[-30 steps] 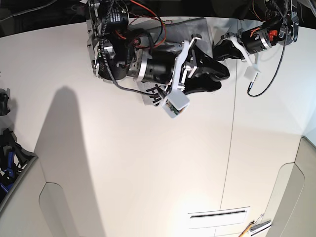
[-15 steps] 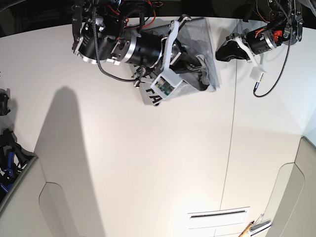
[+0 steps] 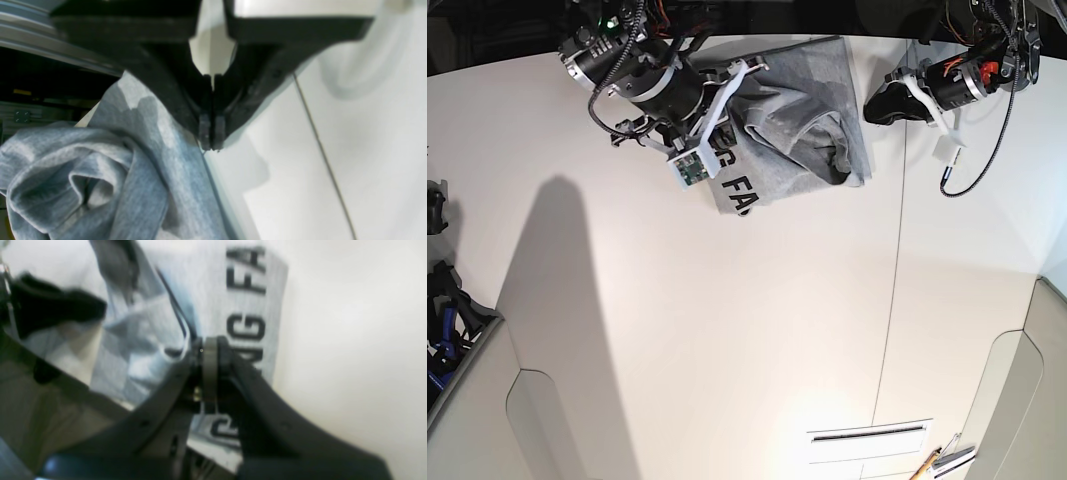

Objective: Fold the T-shirt properly

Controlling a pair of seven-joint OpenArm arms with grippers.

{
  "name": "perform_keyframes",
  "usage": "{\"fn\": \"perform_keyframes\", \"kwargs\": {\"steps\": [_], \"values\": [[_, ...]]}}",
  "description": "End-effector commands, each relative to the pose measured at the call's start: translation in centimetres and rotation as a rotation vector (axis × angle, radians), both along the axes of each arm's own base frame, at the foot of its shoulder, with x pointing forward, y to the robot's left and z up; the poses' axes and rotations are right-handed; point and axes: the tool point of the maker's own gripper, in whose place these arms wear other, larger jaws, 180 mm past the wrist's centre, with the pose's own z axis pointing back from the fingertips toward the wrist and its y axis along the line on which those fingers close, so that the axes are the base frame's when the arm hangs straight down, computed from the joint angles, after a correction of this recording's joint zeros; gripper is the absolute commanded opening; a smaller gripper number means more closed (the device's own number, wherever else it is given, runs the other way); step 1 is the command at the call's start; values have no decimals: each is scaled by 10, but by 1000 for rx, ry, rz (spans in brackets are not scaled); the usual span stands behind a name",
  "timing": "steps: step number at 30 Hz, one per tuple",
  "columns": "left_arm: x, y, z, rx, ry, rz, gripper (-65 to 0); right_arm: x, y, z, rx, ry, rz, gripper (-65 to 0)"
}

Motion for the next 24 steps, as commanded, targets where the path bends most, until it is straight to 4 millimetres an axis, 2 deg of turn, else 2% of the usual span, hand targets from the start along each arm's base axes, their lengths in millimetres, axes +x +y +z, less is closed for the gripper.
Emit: {"fn": "perform_keyframes", "kwargs": {"steps": [1,5,11,14,20,24], "values": [[-2,6,0,24,10,-9,-650,5,2,8,23,-33,-9,-650],[-2,6,0,24,10,-9,-650,5,2,3,22,-15,-27,-650],[-1,6,0,24,7,-7,-650,-4,10,-26,12,71,-2,-650],[-1,6,0,24,7,-7,-650,-15,28,-30,33,93,66,-650],[-1,6,0,24,7,-7,-650,-45,78,-15,83,81,272,-650],[-1,6,0,24,7,-7,-650,-57,97,-7,81,46,417,-650]]}}
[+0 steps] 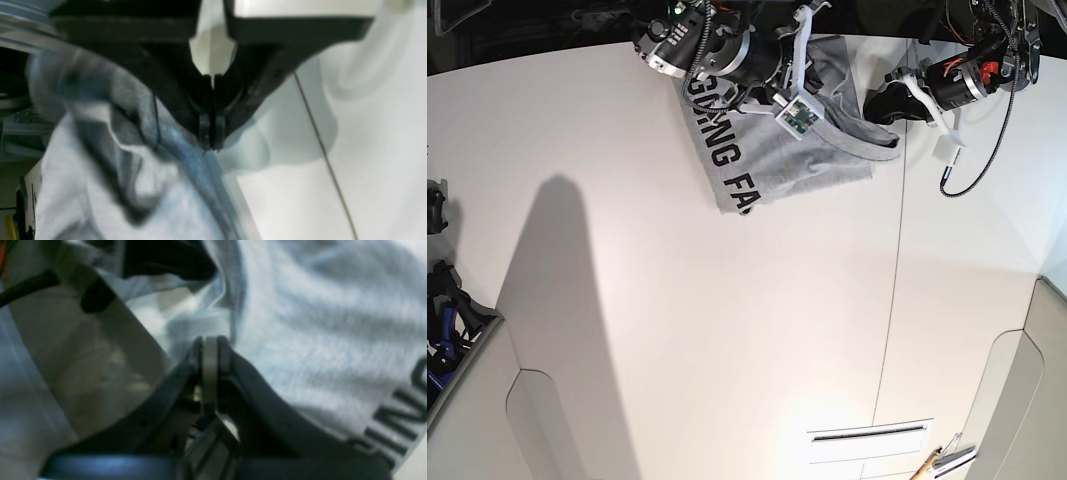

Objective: Fold the T-shirt properly

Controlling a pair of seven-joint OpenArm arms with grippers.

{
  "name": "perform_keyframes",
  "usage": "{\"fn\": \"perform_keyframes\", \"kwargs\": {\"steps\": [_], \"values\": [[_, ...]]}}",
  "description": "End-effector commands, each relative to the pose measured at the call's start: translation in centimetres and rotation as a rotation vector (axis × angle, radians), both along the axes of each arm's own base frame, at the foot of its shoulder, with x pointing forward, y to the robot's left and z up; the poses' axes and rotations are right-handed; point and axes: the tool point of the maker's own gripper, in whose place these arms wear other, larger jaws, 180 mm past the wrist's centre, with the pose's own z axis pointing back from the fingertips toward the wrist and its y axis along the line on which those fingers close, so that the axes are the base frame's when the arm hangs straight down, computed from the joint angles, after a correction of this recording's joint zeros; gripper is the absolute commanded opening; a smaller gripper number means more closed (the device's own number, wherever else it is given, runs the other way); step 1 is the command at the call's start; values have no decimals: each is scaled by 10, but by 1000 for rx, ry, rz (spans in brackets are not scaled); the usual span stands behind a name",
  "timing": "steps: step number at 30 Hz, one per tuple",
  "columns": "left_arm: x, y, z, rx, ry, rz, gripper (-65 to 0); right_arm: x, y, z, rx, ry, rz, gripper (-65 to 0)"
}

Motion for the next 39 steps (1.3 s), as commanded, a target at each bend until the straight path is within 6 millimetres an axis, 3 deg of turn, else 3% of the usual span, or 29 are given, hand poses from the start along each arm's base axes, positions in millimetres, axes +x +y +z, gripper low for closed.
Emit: {"fn": "perform_keyframes", "kwargs": {"steps": [1,4,8,14,18,20,24,29,34,37,39], "values": [[-1,6,0,24,7,-7,-650,1,10,13,58,-22,20,-650],[-1,6,0,23,3,-4,-650,5,15,22,89,-50,56,-650],[7,15,8,34,-40,3,-650,32,12,33,70,-142,51,-650],[28,53,54,-29,-159,136,-650,88,-3,55,-3,-322,5,-650],[18,41,87,-186,-164,93,-650,134,-30,73,-20,-411,-103,-650],[7,32,89,-204,-136,54,-650,158,-51,74,-41,-420,-175,-650],[-2,9,85,-231,-105,-16,-650,197,-82,55,-46,-335,-275,-650],[-18,-38,74,-309,-34,-142,-650,217,-75,22,46,-164,-169,-650],[-33,-76,68,-362,20,-254,-650,220,-74,-19,49,19,-104,-650],[-42,-81,54,-306,53,-296,-650,205,-76,-36,72,140,-72,-650],[-38,-75,43,-228,40,-284,-650,192,-78,-43,80,211,-50,-650]]}}
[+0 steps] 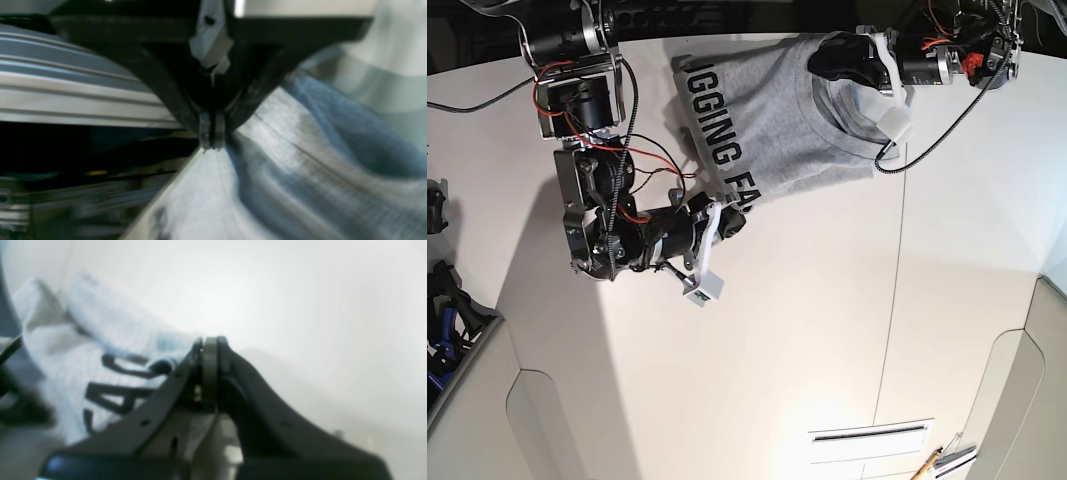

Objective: Fold the T-shirt properly

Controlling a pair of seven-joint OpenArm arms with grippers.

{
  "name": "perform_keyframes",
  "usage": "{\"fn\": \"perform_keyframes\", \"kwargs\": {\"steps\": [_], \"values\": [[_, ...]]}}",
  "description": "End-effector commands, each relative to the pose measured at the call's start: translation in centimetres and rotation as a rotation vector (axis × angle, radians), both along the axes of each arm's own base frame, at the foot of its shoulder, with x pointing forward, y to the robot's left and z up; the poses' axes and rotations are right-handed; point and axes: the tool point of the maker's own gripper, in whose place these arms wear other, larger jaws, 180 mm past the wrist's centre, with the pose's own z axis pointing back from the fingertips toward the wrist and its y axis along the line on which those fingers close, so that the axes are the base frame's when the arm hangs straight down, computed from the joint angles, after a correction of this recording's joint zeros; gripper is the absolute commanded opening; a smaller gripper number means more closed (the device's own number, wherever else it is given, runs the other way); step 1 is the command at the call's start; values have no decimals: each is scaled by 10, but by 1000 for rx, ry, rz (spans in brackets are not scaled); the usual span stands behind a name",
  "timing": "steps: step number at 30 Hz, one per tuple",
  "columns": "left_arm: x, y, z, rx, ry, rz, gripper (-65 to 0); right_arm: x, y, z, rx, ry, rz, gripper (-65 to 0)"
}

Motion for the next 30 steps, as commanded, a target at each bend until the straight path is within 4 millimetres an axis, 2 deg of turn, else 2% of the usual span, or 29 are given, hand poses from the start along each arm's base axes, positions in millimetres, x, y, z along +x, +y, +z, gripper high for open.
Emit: {"fn": "perform_keyframes", "kwargs": {"steps": [1,4,8,13,16,21,24,27,30], "values": [[10,6,3,26,-50,15,-650,5,3,13,39,-19,12,-650],[25,21,-9,153,-109,19,-650,-10,-5,6,62,36,17,-650],[50,32,-10,248,-187,17,-650,-32,-19,-13,44,96,10,-650],[89,38,5,281,-310,50,-650,-69,-29,-35,20,166,10,-650],[115,39,20,278,-392,80,-650,-91,-27,-36,35,182,23,-650],[155,48,41,321,-506,145,-650,-123,-18,-19,70,129,46,-650],[170,48,54,316,-556,158,-650,-130,-13,0,84,54,54,-650],[184,48,67,312,-597,168,-650,-118,-17,21,43,-76,25,-650],[194,54,77,313,-624,196,-650,-90,-25,50,-11,-258,-44,-650]]}}
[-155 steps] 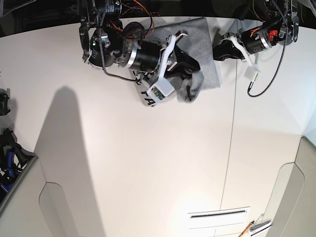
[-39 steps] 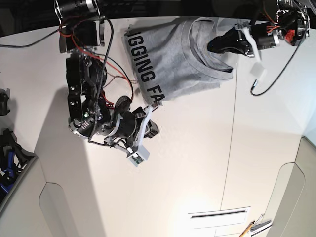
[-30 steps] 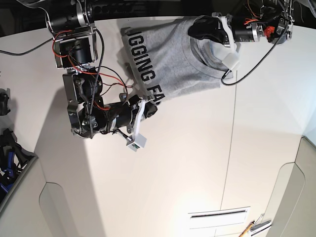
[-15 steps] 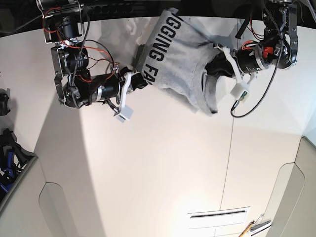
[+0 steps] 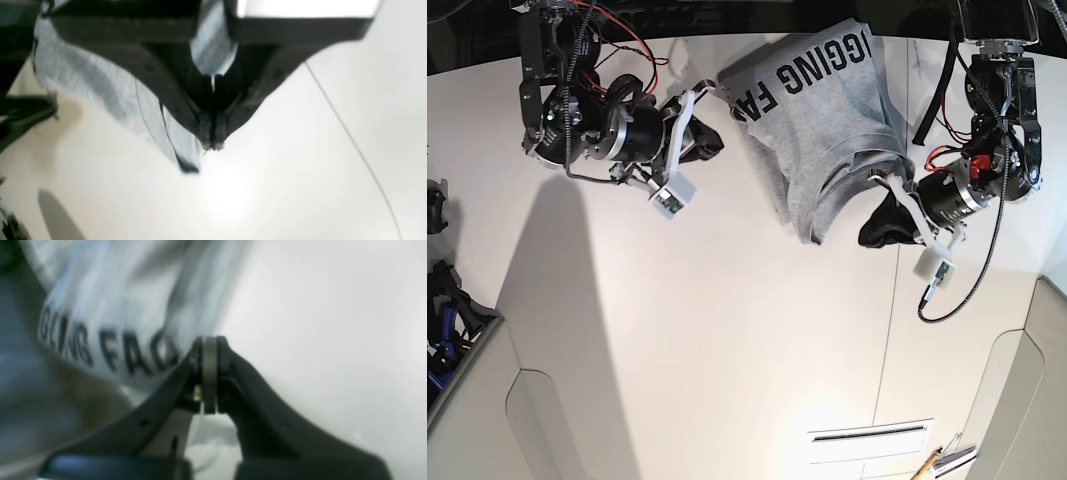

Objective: Fold the T-shirt properly

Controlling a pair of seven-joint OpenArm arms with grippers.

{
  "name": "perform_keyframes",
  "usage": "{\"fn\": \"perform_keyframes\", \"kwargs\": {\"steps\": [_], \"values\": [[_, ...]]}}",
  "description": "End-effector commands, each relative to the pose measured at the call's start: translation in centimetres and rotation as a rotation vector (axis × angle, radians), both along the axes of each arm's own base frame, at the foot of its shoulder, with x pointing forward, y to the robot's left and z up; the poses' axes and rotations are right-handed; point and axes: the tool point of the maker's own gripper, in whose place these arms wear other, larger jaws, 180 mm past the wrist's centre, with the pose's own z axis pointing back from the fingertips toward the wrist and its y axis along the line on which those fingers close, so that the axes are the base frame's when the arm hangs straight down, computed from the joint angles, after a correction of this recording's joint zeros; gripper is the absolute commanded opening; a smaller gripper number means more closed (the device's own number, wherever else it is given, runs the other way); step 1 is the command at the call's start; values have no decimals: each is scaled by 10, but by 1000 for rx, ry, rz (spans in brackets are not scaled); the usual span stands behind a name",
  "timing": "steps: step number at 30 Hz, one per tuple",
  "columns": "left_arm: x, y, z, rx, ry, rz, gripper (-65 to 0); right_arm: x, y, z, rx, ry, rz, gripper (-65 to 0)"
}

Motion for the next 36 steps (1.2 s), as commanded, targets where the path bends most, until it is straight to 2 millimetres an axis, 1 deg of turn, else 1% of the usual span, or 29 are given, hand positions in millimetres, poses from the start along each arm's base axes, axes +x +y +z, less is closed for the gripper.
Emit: {"fn": "perform_keyframes", "kwargs": {"steps": [1,3,4,6,8,11,12,14,17,19,21,24,26,27,29,31,36], "values": [[10,6,16,-14,-50,25,-650,14,3,23,27,-96,-27,-650],[13,14,19,-15,-55,57,-650,28,5,53,44,-214,-75,-650],[14,19,20,-16,-55,79,-650,31,10,68,74,-263,-77,-650],[17,32,22,-15,-58,130,-650,28,27,94,156,-314,-62,-650],[22,54,28,-9,-72,213,-650,19,49,102,213,-316,-10,-650],[27,103,41,18,-122,385,-650,0,87,100,245,-282,85,-650],[27,119,47,23,-141,441,-650,-6,99,98,244,-274,118,-650],[24,147,57,30,-170,521,-650,-16,118,90,233,-262,164,-650],[16,175,66,47,-191,590,-650,-14,128,67,182,-225,123,-650],[9,187,67,69,-189,613,-650,-13,129,42,130,-177,94,-650],[2,195,64,89,-175,623,-650,-18,127,11,74,-99,94,-650],[-8,197,55,103,-145,625,-650,-33,124,-36,8,26,110,-650],[-13,194,49,90,-126,621,-650,-41,120,-60,-36,89,117,-650],[-16,192,46,82,-118,620,-650,-42,114,-69,-70,107,105,-650],[-20,189,39,71,-101,622,-650,-36,93,-84,-164,127,29,-650],[-25,187,34,71,-85,622,-650,-28,68,-91,-248,129,-36,-650],[-30,187,29,76,-69,622,-650,-9,-7,-93,-376,140,-182,-650]]}}
